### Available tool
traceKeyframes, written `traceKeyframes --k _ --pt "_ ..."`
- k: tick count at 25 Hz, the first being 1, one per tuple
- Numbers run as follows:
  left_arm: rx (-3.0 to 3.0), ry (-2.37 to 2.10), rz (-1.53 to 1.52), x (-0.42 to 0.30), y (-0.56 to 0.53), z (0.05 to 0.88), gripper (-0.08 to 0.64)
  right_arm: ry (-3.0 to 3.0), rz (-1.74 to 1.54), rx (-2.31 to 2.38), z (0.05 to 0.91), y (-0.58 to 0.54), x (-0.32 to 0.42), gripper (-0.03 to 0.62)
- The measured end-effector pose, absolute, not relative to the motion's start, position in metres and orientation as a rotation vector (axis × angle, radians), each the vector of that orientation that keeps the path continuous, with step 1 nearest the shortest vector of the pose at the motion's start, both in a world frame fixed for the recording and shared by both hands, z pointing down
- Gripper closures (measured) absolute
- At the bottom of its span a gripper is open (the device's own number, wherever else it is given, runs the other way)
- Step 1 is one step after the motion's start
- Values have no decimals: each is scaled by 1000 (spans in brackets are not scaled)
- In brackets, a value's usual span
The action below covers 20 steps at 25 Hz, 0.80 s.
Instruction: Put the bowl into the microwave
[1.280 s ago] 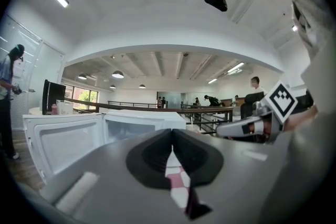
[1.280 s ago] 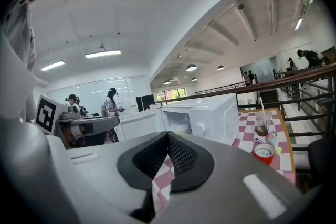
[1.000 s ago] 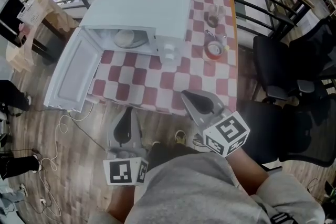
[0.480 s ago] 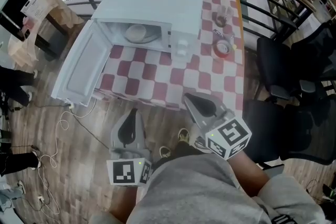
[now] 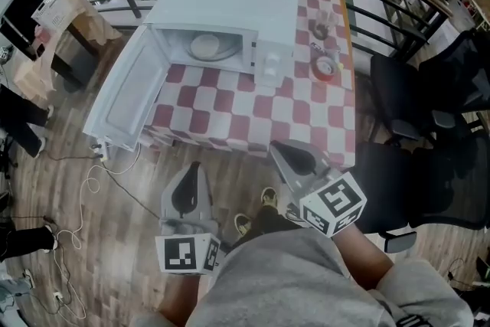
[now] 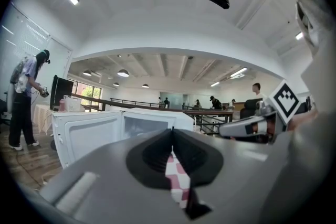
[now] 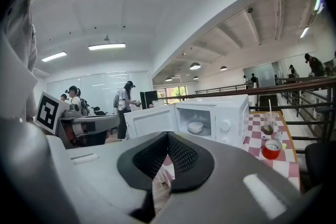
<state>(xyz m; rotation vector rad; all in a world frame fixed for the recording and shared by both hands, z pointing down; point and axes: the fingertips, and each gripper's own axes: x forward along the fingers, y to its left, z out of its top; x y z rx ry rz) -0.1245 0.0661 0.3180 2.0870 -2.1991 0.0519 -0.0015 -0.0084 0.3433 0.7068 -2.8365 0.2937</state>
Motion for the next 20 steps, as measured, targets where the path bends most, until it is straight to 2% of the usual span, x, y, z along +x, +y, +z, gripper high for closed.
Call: traceKeyframes --k 20 --pt "2119 -2192 -6 -127 126 316 549 -2805 224 817 343 45 8 595"
